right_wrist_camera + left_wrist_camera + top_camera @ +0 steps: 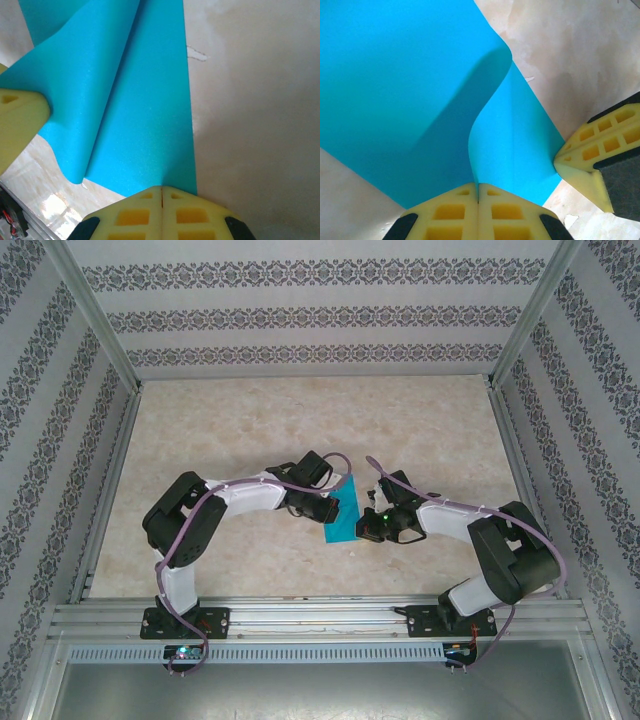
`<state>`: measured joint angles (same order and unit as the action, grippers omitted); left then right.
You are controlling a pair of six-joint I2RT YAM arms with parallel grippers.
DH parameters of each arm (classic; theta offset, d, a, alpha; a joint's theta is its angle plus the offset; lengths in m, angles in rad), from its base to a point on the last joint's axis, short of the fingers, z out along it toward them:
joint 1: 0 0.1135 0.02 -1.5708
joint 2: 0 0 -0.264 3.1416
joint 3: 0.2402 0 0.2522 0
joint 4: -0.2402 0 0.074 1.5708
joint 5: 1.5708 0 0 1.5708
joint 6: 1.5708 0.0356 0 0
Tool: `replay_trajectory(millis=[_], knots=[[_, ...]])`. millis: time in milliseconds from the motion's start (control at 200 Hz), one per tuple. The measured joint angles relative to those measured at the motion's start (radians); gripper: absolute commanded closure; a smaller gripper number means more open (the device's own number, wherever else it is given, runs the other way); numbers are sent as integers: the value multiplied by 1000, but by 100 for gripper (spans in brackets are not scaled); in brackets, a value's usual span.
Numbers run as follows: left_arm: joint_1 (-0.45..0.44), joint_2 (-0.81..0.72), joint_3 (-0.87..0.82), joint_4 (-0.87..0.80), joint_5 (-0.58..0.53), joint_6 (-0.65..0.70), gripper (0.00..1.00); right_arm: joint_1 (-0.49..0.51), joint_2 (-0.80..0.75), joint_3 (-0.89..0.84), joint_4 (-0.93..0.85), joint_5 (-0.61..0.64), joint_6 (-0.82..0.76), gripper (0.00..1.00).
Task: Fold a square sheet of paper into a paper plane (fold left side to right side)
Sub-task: Fold the triangle a second time at the center of the table.
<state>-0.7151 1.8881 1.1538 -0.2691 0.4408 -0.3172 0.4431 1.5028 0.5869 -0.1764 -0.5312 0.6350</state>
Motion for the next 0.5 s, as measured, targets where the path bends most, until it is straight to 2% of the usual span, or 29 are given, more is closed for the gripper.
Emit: replay_trajectory(millis=[505], knots=[[30,32,0,6,0,0,100,0,2,2,-4,0,-7,100]])
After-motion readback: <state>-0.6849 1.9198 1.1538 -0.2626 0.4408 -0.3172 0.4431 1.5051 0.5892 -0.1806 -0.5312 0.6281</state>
